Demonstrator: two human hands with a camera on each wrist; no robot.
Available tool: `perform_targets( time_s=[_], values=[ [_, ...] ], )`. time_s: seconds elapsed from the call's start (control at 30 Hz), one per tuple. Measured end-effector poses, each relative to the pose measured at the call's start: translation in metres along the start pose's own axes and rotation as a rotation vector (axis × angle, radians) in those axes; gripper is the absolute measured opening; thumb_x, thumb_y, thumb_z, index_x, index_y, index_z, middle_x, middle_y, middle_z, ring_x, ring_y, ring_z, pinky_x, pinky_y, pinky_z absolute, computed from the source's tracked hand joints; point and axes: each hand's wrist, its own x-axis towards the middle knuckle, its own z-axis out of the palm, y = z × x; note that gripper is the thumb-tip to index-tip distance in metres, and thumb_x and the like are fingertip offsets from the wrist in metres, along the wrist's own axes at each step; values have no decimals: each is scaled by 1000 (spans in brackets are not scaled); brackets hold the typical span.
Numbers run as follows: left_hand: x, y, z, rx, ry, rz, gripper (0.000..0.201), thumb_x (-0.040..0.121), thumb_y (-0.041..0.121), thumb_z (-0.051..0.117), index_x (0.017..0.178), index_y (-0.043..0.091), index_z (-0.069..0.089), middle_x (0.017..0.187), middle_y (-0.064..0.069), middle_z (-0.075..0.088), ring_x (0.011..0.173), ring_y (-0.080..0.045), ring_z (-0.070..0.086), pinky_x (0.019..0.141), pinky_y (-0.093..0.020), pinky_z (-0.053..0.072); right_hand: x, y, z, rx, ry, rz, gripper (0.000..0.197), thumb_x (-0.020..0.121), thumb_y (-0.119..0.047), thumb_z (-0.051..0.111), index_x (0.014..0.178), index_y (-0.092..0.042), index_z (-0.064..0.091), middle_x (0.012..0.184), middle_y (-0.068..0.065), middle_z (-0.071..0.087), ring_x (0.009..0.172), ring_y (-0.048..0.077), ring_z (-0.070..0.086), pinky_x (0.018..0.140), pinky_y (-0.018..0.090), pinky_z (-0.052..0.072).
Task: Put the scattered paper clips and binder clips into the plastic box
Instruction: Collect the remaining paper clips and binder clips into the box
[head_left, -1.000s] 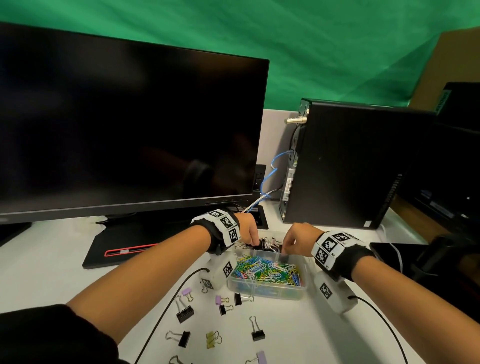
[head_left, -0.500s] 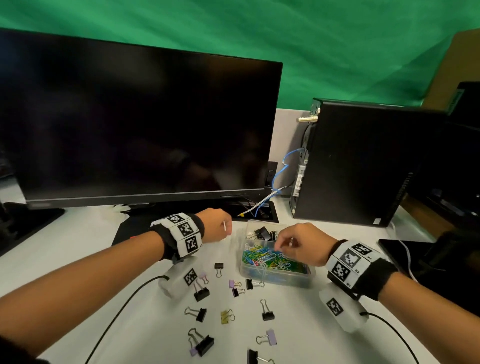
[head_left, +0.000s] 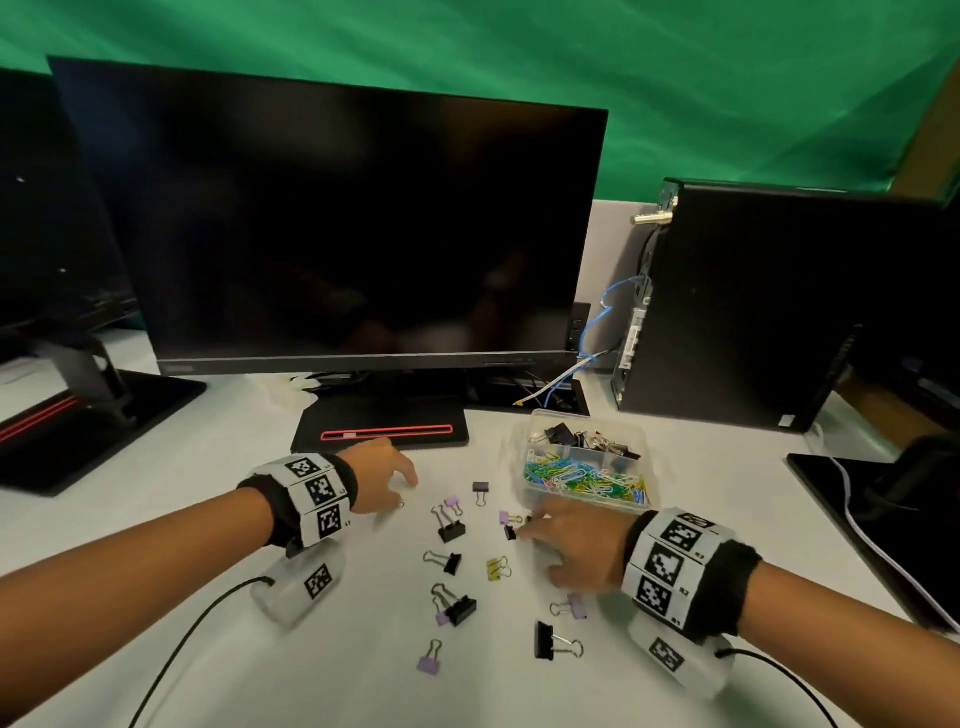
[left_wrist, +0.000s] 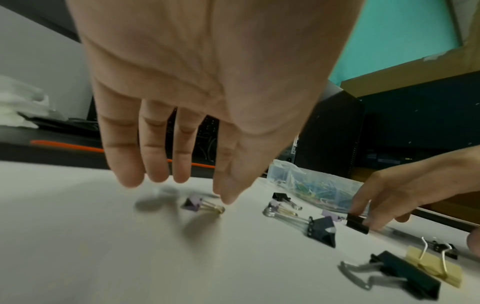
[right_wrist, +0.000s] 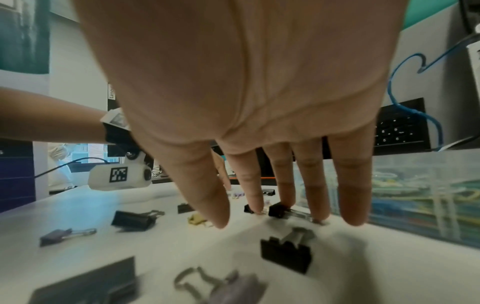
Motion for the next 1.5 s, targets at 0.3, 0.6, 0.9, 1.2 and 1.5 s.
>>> perform_targets(
  time_s=[0.3, 0.6, 0.9, 1.2, 1.5],
  values=[
    [-2, 16, 10, -217, -16, 97, 33, 87, 23, 59, 120, 22, 57, 101, 8, 52, 87, -10, 49, 71, -14, 40, -2, -9, -9, 160, 57, -44, 43, 91, -17, 47, 133, -27, 46, 129, 5, 45, 116, 20, 49, 100, 30, 40],
    [-4, 12, -7, -419, -64, 41, 47, 90, -6, 35, 131, 11, 50, 121, -7, 55, 91, -16, 53, 63, -16, 49, 60, -25, -27, 141, 65, 64, 55, 92, -8, 43, 145, -16, 30, 149, 9, 32, 136, 25, 35, 112, 35, 32],
    [-31, 25, 9, -225, -144, 168, 68, 86, 38, 63, 144, 25, 31, 142, 3, 38, 129, -17, 41, 107, -27, 34, 36, -25, -7, 120, 21, -138, 45, 89, 2, 38, 126, -15, 57, 142, 4, 44, 128, 21, 44, 106, 30, 34],
    [-66, 57, 19, -130, -190, 280, 106, 66, 51, 78, 148, 28, 14, 148, 7, 24, 139, -16, 21, 118, -33, 21, -30, 12, -1, 213, 58, -16, 75, 73, -48, 72, 138, -34, 37, 142, -9, 39, 120, 7, 40, 106, 28, 35],
    [-66, 64, 32, -143, -220, 178, 111, 60, 52, 79, 146, 28, 13, 130, 3, 26, 126, -17, 39, 109, -34, 37, -19, 10, 30, 266, -36, 98, 118, 51, -54, 84, 145, -29, 17, 122, -6, 28, 123, 17, 38, 110, 35, 35]
  ],
)
